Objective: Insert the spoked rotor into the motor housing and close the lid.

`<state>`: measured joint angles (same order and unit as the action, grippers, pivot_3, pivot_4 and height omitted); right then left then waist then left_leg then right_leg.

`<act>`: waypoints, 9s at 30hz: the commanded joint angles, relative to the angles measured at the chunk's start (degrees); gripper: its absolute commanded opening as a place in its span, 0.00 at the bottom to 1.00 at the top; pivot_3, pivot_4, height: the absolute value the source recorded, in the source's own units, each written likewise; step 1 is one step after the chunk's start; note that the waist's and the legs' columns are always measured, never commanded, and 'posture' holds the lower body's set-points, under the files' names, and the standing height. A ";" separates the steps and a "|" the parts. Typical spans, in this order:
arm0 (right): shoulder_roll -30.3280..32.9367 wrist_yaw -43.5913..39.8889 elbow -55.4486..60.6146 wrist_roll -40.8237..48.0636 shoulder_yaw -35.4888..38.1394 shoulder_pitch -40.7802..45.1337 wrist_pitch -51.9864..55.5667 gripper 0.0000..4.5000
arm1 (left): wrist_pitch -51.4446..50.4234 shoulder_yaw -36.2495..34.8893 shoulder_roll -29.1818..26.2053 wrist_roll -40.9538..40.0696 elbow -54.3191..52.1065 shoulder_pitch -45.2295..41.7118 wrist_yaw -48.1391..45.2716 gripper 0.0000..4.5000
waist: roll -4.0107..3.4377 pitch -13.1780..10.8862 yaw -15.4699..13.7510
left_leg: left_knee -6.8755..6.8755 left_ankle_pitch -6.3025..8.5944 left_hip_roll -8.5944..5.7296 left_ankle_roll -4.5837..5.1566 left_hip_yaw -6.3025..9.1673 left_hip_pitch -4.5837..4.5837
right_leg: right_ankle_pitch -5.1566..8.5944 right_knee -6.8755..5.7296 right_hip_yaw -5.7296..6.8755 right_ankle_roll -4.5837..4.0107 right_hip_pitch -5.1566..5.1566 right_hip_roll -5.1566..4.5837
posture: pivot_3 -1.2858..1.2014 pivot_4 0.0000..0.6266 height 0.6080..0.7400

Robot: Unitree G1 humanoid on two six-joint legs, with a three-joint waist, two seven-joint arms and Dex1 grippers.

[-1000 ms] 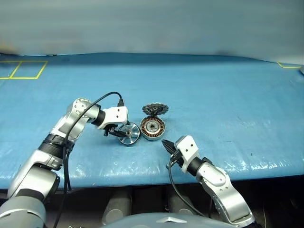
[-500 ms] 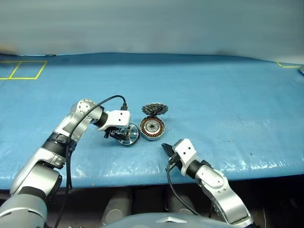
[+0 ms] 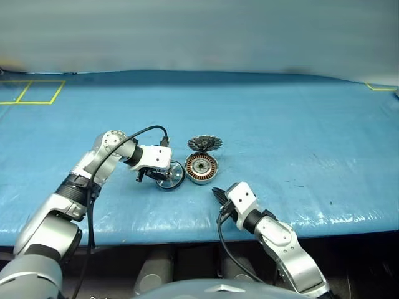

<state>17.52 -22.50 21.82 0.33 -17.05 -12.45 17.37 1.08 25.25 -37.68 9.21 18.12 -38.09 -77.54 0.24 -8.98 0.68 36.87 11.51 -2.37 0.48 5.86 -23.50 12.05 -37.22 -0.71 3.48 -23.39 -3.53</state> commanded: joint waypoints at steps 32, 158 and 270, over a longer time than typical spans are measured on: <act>0.60 -3.32 2.70 5.59 3.43 0.65 -0.81 0.00 | -17.61 -16.08 9.27 -24.02 -20.74 18.00 14.43 0.29 | 0.03 -0.10 0.19 | -0.46 0.00 0.02 0.00 -0.03 -0.07 | 0.01 0.27 -0.01 -0.03 -0.11 0.00 | 0.52 0.24 1.00; -0.73 1.33 0.72 0.86 0.86 -0.48 -1.72 0.00 | -24.44 0.73 14.05 -8.71 -12.72 5.31 21.54 0.58 | 0.10 -0.06 -0.04 | -0.59 -0.02 -0.02 -0.02 -0.05 0.01 | 0.00 0.31 -0.02 -0.02 -0.02 0.02 | 0.52 0.24 1.00; -6.97 -3.02 -13.55 0.84 1.93 20.86 -1.65 0.00 | -15.04 -21.40 17.26 -29.89 -29.36 37.49 32.91 0.68 | 0.14 0.02 0.49 | -1.05 0.08 0.03 -0.14 -0.03 0.69 | 0.27 0.39 0.00 -0.28 0.45 -0.04 | 0.52 0.24 1.00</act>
<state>10.19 -24.63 5.03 -0.08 -16.59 8.41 15.64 -14.69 4.85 -20.46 -19.58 -10.94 0.03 -44.54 0.38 -8.97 1.17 35.79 11.59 -2.35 0.33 5.84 -22.84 12.33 -36.83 -0.69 3.19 -22.97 -3.56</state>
